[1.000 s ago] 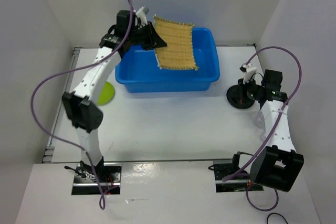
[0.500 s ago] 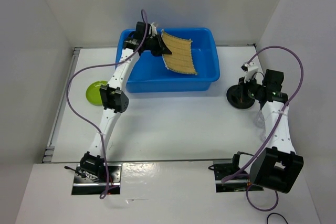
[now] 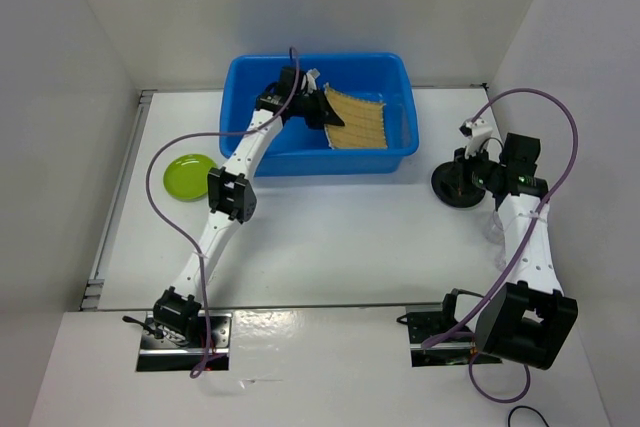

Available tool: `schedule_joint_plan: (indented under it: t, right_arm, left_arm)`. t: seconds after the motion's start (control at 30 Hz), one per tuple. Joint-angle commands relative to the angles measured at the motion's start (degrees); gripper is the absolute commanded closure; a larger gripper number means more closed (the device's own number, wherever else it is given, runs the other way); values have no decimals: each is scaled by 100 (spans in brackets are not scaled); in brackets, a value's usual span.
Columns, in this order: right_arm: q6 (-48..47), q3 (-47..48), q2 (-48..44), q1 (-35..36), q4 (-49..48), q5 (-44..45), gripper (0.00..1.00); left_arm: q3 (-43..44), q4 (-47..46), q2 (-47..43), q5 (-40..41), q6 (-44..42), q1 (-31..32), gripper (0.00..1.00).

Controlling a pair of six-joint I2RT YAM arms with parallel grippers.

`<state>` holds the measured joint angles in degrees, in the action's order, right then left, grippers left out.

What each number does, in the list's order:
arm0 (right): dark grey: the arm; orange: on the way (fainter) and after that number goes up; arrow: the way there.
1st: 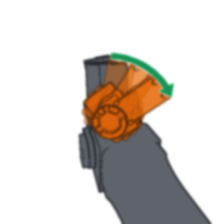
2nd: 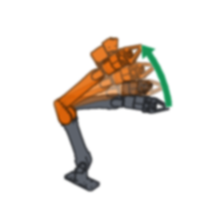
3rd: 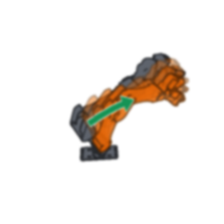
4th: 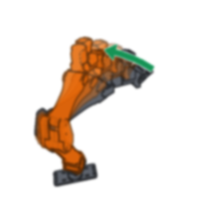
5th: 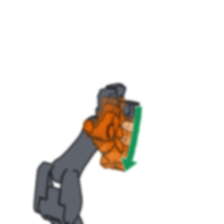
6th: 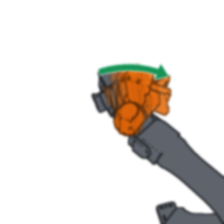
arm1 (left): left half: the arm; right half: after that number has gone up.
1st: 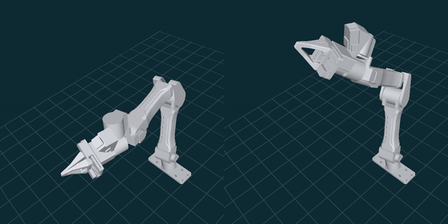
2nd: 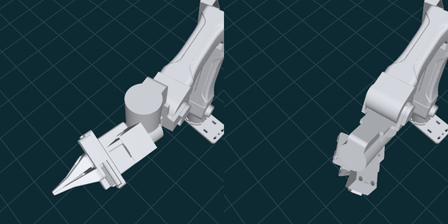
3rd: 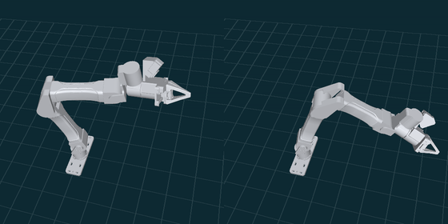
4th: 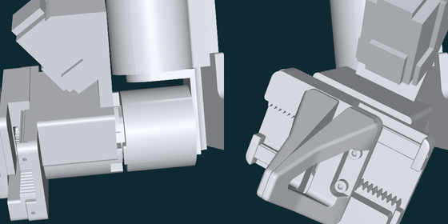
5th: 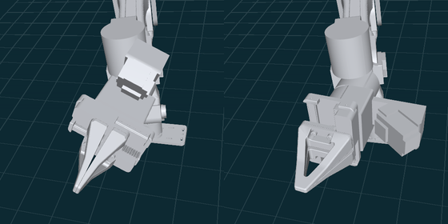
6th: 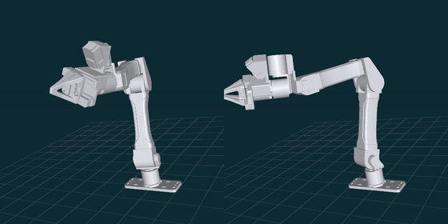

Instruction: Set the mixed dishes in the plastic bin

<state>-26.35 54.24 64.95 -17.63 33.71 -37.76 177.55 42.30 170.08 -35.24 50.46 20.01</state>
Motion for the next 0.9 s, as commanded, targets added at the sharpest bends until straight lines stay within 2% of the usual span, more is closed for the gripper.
schedule_joint_plan:
  t: [0.0,0.1,0.13,0.17,0.2,0.23,0.3,0.4,0.43,0.53,0.67,0.73,0.77,0.8,0.83,0.87]
  right_arm:
    - [51,-36,-132,-39,-260,-65,92]
    - [51,-36,-132,-39,-260,-65,91]
    - [-1,-36,-132,-39,-260,-65,91]
    - [-2,-36,-184,-39,-260,-65,91]
    - [-2,-36,-184,-39,-260,-117,91]
    - [-2,-36,-184,-39,-260,-118,91]
    - [-2,-36,-236,-39,-260,-118,91]
    - [-2,-36,-298,-39,-321,-118,89]
    - [-2,-97,-359,-39,-322,-118,89]
    - [-2,-98,-422,-39,-374,-65,87]
    - [-2,-150,-474,-39,-427,-65,86]
    - [-54,-150,-474,-39,-427,-65,86]
    - [-55,-150,-474,-39,-427,-65,86]
    - [-55,-150,-474,-39,-427,-13,86]
    - [-55,-150,-526,-39,-427,-12,86]
    - [-55,-211,-527,-39,-427,-12,85]
  left_arm:
    - [227,-223,-36,-87,17,-15,72]
    - [227,-223,-176,-1,17,-15,50]
    - [227,-162,-177,0,-53,-15,28]
    - [227,-109,-273,87,-53,-15,15]
    - [227,-39,-387,253,-132,-15,5]
    - [227,153,-449,377,-185,-15,0]
    - [227,627,-676,754,-439,-67,0]
    - [227,1242,-1072,1842,-966,-67,0]
    - [227,1384,-1204,2568,-1272,-15,0]
    - [227,1807,-1688,3635,-1652,-15,0]
    - [166,2377,-2163,3989,-1723,-182,0]
    - [165,2720,-2426,4559,-1785,-182,0]
    - [165,3218,-2549,4970,-1785,-182,0]
    - [26,3223,-3037,5514,-1889,-60,0]
    - [-1280,3223,-3390,7234,-1829,359,0]
    - [-1955,3223,-3690,8077,-1429,572,0]
